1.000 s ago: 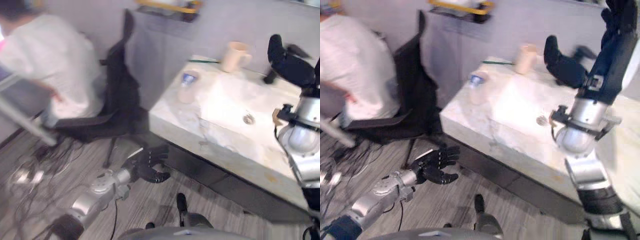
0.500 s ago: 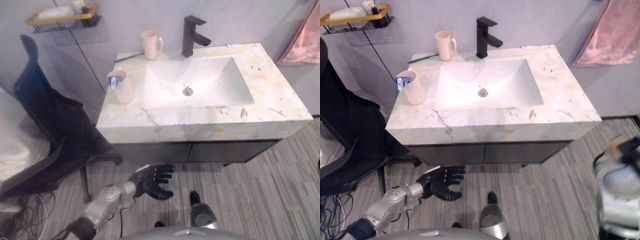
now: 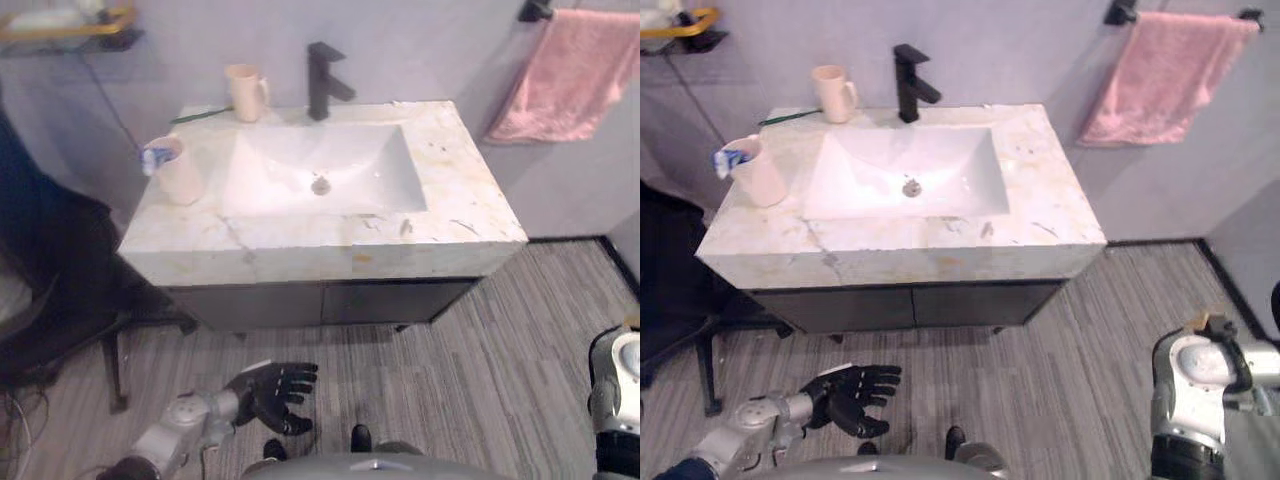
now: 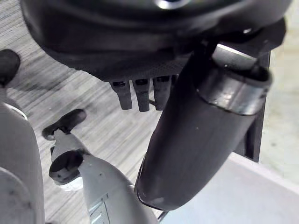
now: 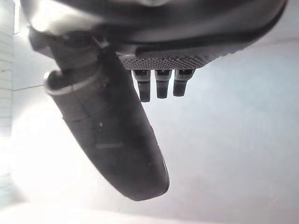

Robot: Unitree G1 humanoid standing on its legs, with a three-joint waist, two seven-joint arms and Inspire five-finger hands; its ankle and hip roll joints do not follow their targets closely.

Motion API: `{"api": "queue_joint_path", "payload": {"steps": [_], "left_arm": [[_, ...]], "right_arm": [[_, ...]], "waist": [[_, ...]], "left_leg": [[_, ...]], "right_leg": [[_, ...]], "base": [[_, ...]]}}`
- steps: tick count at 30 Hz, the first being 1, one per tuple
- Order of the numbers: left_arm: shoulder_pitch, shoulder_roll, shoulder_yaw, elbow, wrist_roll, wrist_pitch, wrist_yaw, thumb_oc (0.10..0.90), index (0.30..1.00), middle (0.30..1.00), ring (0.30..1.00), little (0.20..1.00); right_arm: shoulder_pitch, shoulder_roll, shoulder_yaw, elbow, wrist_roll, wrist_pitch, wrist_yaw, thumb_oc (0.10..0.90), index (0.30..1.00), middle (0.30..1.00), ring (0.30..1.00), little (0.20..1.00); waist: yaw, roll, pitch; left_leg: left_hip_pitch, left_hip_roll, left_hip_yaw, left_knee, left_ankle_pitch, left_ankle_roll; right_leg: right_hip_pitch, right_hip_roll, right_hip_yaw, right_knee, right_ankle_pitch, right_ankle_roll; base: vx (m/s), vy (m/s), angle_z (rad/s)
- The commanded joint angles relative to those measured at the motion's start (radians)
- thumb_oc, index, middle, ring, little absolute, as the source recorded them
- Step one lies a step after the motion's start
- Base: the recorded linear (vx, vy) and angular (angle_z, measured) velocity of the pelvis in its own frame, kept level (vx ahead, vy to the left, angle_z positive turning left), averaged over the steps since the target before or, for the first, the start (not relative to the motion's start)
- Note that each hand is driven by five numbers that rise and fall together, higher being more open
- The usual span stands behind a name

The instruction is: Organize the bathroom.

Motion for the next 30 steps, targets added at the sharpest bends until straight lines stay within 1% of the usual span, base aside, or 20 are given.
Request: {"api": "queue_joint_path", "payload": {"steps": [1, 3, 5, 6, 8, 9, 10, 11, 12, 15, 17, 19, 21, 22, 23, 24, 25, 26, 27, 30], "left_arm": [[-0.068, -0.002, 0.073, -0.062, -0.088, -0.053, -0.050, 0.800, 0.900, 0.900, 0.900, 0.900], [-0.063, -0.003, 0.079, -0.068, -0.087, -0.048, -0.056, 0.800, 0.900, 0.900, 0.900, 0.900], [-0.065, 0.002, 0.084, -0.076, -0.053, -0.042, -0.061, 0.800, 0.900, 0.900, 0.900, 0.900], [-0.067, 0.003, 0.084, -0.073, -0.054, -0.044, -0.052, 0.800, 0.900, 0.900, 0.900, 0.900], [-0.073, 0.000, 0.093, -0.061, -0.070, -0.036, -0.039, 0.800, 0.900, 0.900, 0.900, 0.900], [-0.084, -0.004, 0.102, -0.046, -0.091, -0.023, -0.014, 0.800, 0.900, 0.900, 0.900, 0.900], [-0.087, -0.004, 0.104, -0.044, -0.092, -0.021, -0.007, 0.800, 0.900, 0.900, 0.900, 0.900], [-0.100, -0.009, 0.106, -0.023, -0.080, -0.015, 0.013, 0.800, 0.900, 0.900, 0.900, 0.900], [-0.120, -0.023, 0.105, 0.037, -0.077, -0.025, 0.043, 0.800, 0.900, 0.900, 0.900, 0.900], [-0.133, -0.053, 0.101, 0.130, -0.068, -0.080, 0.051, 0.800, 0.900, 0.900, 0.900, 0.900], [-0.140, -0.084, 0.088, 0.179, -0.049, -0.108, 0.081, 0.800, 0.900, 0.900, 0.900, 0.900], [-0.149, -0.110, 0.071, 0.210, -0.035, -0.128, 0.102, 0.800, 0.900, 0.900, 0.900, 0.900], [-0.160, -0.122, 0.044, 0.238, 0.068, -0.169, 0.144, 0.800, 0.900, 0.900, 0.900, 0.900], [-0.167, -0.123, 0.018, 0.245, 0.123, -0.181, 0.175, 0.800, 0.900, 0.900, 0.900, 0.900], [-0.170, -0.125, 0.008, 0.249, 0.141, -0.182, 0.190, 0.800, 0.900, 0.900, 0.900, 0.900], [-0.189, -0.121, -0.004, 0.251, 0.167, -0.181, 0.205, 0.800, 0.900, 0.900, 0.900, 0.900], [-0.202, -0.120, -0.012, 0.243, 0.184, -0.153, 0.209, 0.800, 0.900, 0.900, 0.900, 0.900], [-0.220, -0.122, -0.034, 0.256, 0.227, -0.151, 0.217, 0.800, 0.900, 0.900, 0.900, 0.900], [-0.233, -0.127, -0.064, 0.275, 0.264, -0.172, 0.240, 0.800, 0.900, 0.900, 0.900, 0.900], [-0.264, -0.146, -0.071, 0.347, 0.381, -0.198, 0.332, 0.800, 0.900, 0.900, 0.900, 0.900]], "right_arm": [[0.006, -0.053, -0.081, 0.030, -0.020, -0.232, 0.075, 0.800, 0.900, 0.900, 0.900, 0.900], [0.016, -0.047, -0.089, 0.084, 0.024, -0.268, 0.131, 0.800, 0.900, 0.900, 0.900, 0.900], [0.039, -0.044, -0.093, 0.194, 0.139, -0.290, 0.249, 0.800, 0.900, 0.900, 0.900, 0.900], [0.040, -0.045, -0.084, 0.261, 0.212, -0.283, 0.346, 0.800, 0.900, 0.900, 0.900, 0.900], [0.028, -0.046, -0.062, 0.323, 0.273, -0.240, 0.451, 0.800, 0.900, 0.900, 0.900, 0.900], [0.014, -0.039, -0.026, 0.393, 0.330, -0.182, 0.561, 0.800, 0.900, 0.900, 0.900, 0.900], [0.009, -0.039, -0.019, 0.405, 0.344, -0.180, 0.577, 0.800, 0.900, 0.900, 0.900, 0.900], [0.002, -0.022, 0.011, 0.441, 0.364, -0.156, 0.635, 0.800, 0.900, 0.900, 0.900, 0.900], [0.006, 0.024, 0.070, 0.472, 0.327, -0.172, 0.651, 0.800, 0.900, 0.900, 0.900, 0.900], [0.011, 0.081, 0.125, 0.494, 0.334, -0.203, 0.672, 0.800, 0.900, 0.900, 0.900, 0.900], [0.020, 0.130, 0.179, 0.517, 0.278, -0.225, 0.677, 0.800, 0.900, 0.900, 0.900, 0.900], [0.023, 0.155, 0.231, 0.565, 0.266, -0.239, 0.672, 0.800, 0.900, 0.900, 0.900, 0.900], [0.014, 0.167, 0.258, 0.639, 0.290, -0.225, 0.730, 0.800, 0.900, 0.900, 0.900, 0.900], [0.012, 0.173, 0.283, 0.668, 0.288, -0.205, 0.750, 0.800, 0.900, 0.900, 0.900, 0.900], [0.010, 0.176, 0.295, 0.692, 0.013, 0.164, 0.826, 0.800, 0.900, 0.900, 0.900, 0.900], [0.011, 0.151, 0.403, 0.804, 0.079, 0.113, 0.832, 0.800, 0.900, 0.900, 0.900, 0.900], [0.010, 0.167, 0.420, 0.858, 0.077, 0.093, 0.838, 0.800, 0.900, 0.900, 0.900, 0.900], [-0.007, 0.182, 0.439, 0.952, 0.150, 0.118, 0.897, 0.800, 0.900, 0.900, 0.900, 0.900], [-0.020, 0.201, 0.462, 0.987, 0.171, 0.127, 0.886, 0.800, 0.900, 0.900, 0.900, 0.900], [-0.031, 0.221, 0.502, 1.044, 0.133, 0.164, 0.878, 0.800, 0.900, 0.900, 0.900, 0.900]], "waist": [[-0.048, -0.032, 0.013], [-0.054, -0.032, 0.019], [-0.063, -0.043, 0.031], [-0.064, -0.060, 0.033], [-0.061, -0.081, 0.032], [-0.060, -0.093, 0.029], [-0.061, -0.095, 0.028], [-0.064, -0.091, 0.024], [-0.078, -0.061, 0.012], [-0.098, -0.029, 0.011], [-0.102, -0.018, 0.013], [-0.096, -0.017, 0.014], [-0.088, -0.016, 0.014], [-0.086, -0.016, 0.013], [-0.084, -0.015, 0.016], [-0.074, -0.022, 0.012], [-0.069, -0.022, 0.012], [-0.058, -0.022, 0.010], [-0.050, -0.020, 0.010], [-0.046, -0.022, 0.010]], "left_leg": [[-0.143, -0.061, 0.001, 0.012, 0.039, -0.023], [-0.141, -0.054, 0.021, 0.015, 0.046, -0.031], [-0.145, -0.049, 0.043, 0.078, 0.028, -0.035], [-0.154, -0.057, 0.016, 0.188, -0.036, -0.024], [-0.168, -0.066, -0.003, 0.292, -0.098, -0.007], [-0.150, -0.077, -0.028, 0.384, -0.170, 0.015], [-0.149, -0.080, -0.030, 0.387, -0.172, 0.019], [-0.116, -0.087, -0.052, 0.377, -0.200, 0.029], [-0.043, -0.092, -0.079, 0.247, -0.191, 0.031], [0.031, -0.096, -0.085, 0.096, -0.147, 0.029], [0.054, -0.105, -0.093, 0.011, -0.121, 0.032], [0.041, -0.113, -0.112, 0.001, -0.110, 0.032], [0.035, -0.118, -0.125, 0.001, -0.107, 0.035], [0.036, -0.120, -0.125, 0.001, -0.107, 0.039], [0.045, -0.120, -0.125, 0.001, -0.113, 0.042], [0.037, -0.125, -0.122, 0.001, -0.110, 0.048], [0.035, -0.127, -0.124, 0.001, -0.111, 0.050], [0.033, -0.129, -0.128, 0.001, -0.110, 0.050], [0.033, -0.131, -0.128, 0.001, -0.110, 0.055], [0.040, -0.136, -0.117, 0.001, -0.114, 0.065]], "right_leg": [[0.084, 0.018, 0.009, -0.005, -0.099, 0.085], [0.084, 0.016, -0.002, -0.007, -0.091, 0.082], [0.082, -0.002, -0.025, -0.007, -0.078, 0.075], [0.075, -0.023, -0.027, -0.004, -0.070, 0.069], [0.058, -0.045, -0.025, -0.001, -0.048, 0.065], [0.042, -0.066, -0.021, 0.004, -0.032, 0.068], [0.035, -0.069, -0.022, 0.004, -0.025, 0.068], [0.019, -0.073, -0.019, 0.013, -0.022, 0.071], [-0.019, -0.063, -0.026, 0.039, -0.031, 0.077], [-0.052, -0.053, -0.029, 0.064, -0.040, 0.083], [-0.062, -0.050, -0.028, 0.068, -0.039, 0.087], [-0.065, -0.051, -0.033, 0.061, -0.032, 0.089], [-0.067, -0.055, -0.034, 0.060, -0.029, 0.091], [-0.067, -0.058, -0.033, 0.063, -0.029, 0.094], [-0.058, -0.058, -0.033, 0.065, -0.035, 0.096], [-0.063, -0.065, -0.036, 0.063, -0.029, 0.096], [-0.064, -0.069, -0.041, 0.064, -0.028, 0.100], [-0.066, -0.071, -0.042, 0.066, -0.027, 0.104], [-0.065, -0.075, -0.047, 0.067, -0.025, 0.107], [-0.062, -0.081, -0.047, 0.072, -0.024, 0.111]], "base": [[-0.25, -0.038, -0.01], [-0.19, -0.027, 0.20], [-0.25, -0.039, 0.37], [-0.21, -0.029, 0.19], [-0.22, -0.016, 0.06], [-0.19, -0.001, -0.01], [-0.13, 0.056, -0.12], [-0.08, 0.167, -0.27], [-0.05, 0.177, -0.31], [-0.05, 0.160, 0.23], [-0.07, 0.131, 0.44], [-0.09, 0.092, 0.23], [-0.05, 0.070, 0.25], [0.00, 0.055, 0.27], [-0.04, 0.046, 0.24], [-0.05, 0.036, 0.12], [-0.06, 0.027, 0.07], [-0.02, 0.022, 0.04], [-0.02, 0.032, 0.08], [-0.02, 0.022, 0.05]]}}
